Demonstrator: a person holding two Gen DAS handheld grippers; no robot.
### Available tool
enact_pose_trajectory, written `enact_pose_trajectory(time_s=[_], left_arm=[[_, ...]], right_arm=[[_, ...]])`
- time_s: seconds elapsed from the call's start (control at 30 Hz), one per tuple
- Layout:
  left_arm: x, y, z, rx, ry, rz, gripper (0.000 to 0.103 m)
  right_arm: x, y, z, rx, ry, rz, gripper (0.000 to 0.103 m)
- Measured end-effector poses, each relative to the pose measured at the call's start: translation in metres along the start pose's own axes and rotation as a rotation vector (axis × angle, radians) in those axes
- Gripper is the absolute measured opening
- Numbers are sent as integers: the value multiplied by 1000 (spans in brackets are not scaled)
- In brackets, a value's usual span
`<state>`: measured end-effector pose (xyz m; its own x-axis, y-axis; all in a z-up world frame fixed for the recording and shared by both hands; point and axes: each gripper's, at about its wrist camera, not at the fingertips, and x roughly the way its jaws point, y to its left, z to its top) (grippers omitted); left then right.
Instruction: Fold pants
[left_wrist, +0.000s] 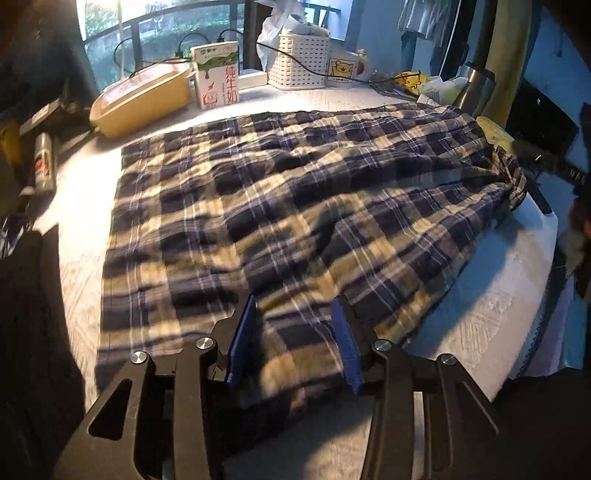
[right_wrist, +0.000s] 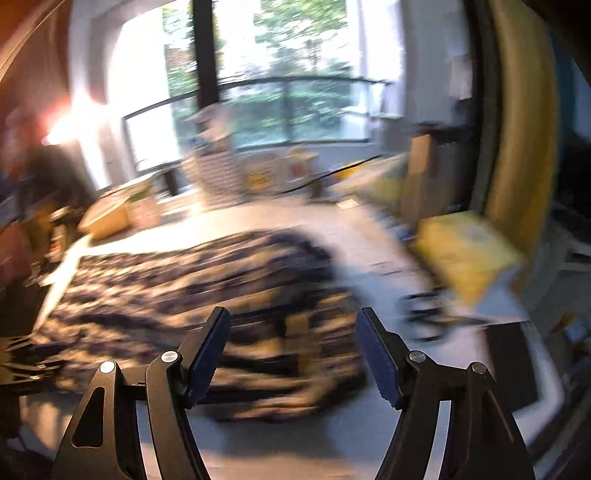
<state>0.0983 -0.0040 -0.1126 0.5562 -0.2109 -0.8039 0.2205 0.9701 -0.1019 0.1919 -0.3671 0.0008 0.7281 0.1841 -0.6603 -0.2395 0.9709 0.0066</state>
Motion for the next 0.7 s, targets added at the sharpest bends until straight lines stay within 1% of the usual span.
enact_pose_trajectory(time_s=[0.07,0.13,0.2,0.27,0.3,0.33,0.37,0.4,0.47,0.5,0.53,0.57,0.63,0.7], left_arm=[[-5,2,-5,-16,-3,-10,43],[-9,2,-12,-20,-9,-11,43],[-12,1,-18,-18,-9,-8,43],[-16,-1,-24,-7,-6,-1,43],[-17,-1,-26,1,-4,5,43],[-16,-1,-24,8,-2,9,43],[-18,-2,-26,21,2,15,43],[-19,-2,-26,29,11,14,43],[-22,3,-24,21,31,-8,43],[-24,8,-19,6,46,-27,43],[-27,12,-15,-2,47,-30,43],[-31,15,-9,-7,34,-22,43],[-39,21,4,-8,-6,-8,43],[-40,28,21,-26,-44,-2,43]], right_arm=[[13,24,-7,-40,36,47,72],[30,57,-12,-81,72,129,72],[44,83,-17,-129,103,171,72],[63,105,-28,-184,185,177,72],[72,111,-36,-208,246,188,74],[74,116,-41,-237,256,179,79],[70,125,-47,-307,234,164,84],[66,131,-52,-340,237,164,84],[61,127,-54,-320,246,191,84],[58,125,-55,-326,248,202,84],[55,123,-55,-342,259,213,84],[52,120,-56,-349,267,219,84],[47,110,-52,-317,278,251,84],[40,94,-40,-249,240,281,84]])
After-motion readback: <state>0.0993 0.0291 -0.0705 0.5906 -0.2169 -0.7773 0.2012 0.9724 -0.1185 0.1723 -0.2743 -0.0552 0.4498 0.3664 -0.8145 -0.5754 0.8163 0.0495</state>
